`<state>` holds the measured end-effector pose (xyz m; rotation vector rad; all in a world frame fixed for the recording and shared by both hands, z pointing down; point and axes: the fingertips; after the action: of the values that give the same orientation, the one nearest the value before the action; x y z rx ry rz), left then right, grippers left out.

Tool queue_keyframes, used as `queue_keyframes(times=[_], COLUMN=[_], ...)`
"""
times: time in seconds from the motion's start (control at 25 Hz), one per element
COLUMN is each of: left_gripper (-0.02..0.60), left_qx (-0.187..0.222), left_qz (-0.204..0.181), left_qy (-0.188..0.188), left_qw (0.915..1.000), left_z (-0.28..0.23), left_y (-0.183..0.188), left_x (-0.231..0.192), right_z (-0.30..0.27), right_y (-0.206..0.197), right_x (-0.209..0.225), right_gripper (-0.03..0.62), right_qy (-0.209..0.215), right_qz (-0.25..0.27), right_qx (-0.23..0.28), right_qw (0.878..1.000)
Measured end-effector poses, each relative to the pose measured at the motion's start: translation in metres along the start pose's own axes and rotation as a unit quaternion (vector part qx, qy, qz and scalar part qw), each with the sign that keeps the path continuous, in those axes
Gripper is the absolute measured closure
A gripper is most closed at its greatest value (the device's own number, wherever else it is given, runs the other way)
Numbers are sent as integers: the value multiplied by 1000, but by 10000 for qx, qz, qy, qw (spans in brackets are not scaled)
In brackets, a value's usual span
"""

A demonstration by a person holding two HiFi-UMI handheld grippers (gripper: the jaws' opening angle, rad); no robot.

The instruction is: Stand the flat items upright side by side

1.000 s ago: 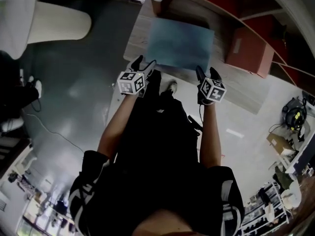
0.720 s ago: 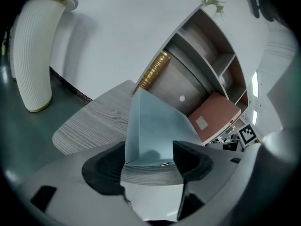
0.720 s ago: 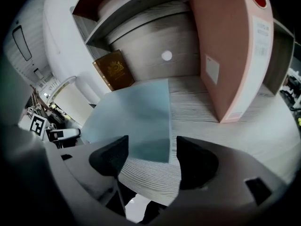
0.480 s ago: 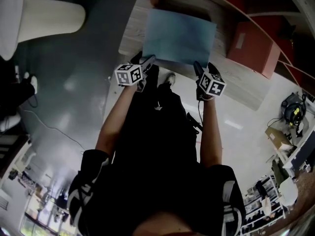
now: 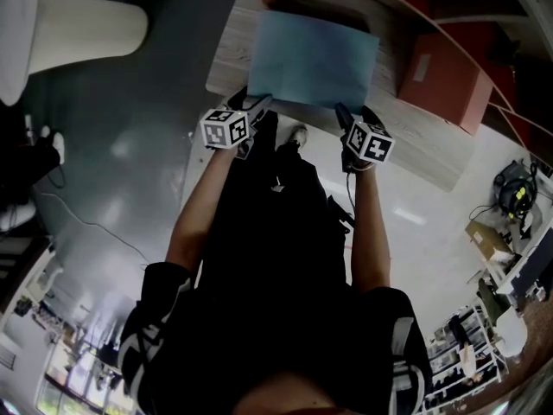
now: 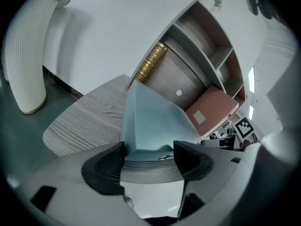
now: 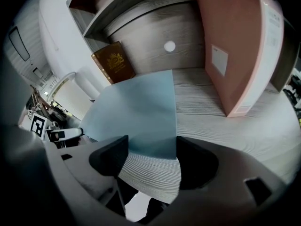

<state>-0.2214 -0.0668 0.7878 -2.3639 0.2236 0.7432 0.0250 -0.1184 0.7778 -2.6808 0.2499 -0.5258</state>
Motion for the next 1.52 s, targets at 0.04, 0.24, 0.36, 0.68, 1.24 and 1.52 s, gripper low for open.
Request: queue_keyframes(times=[0.04,0.24,0.36,0.68,1.24,1.52], left_gripper=[262,262,264,264,264,264], left_qx=[9,80,270,773,1457,1540], left_qz=[-34,-112,-82,-267,-1056,-1547], left_qy=[30,79,111,114,-59,-210], left_qw=[10000,9999,9995,9966,9837,9757], left_z=[1,7,18,52,85,85], left_y=[2,12,22,51,95,106], left_x=[1,6,13,51,154,206], right_z=[0,2,4,11,34,47], right_y=[0,2,4,4,9,13], right_x=[0,-1,-1,-1,21,32], right_gripper=[270,270,269,267,269,323], right_qy=[20,147,328,1027,1592,1665], right_qz=[-25,-120,-232,-635,-996,-866], right_qx=[13,94,136,320,770,871], right_qw=[10000,9998,9991,9922,9792,9784])
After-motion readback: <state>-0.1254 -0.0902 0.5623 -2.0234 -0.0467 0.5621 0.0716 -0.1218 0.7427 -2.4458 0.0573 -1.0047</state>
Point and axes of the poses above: the fingertips, and each gripper's own axes: z backward along the fingers, x to its right, y out of its top, and after that the axes turned 2 degrees about -z, right-handed
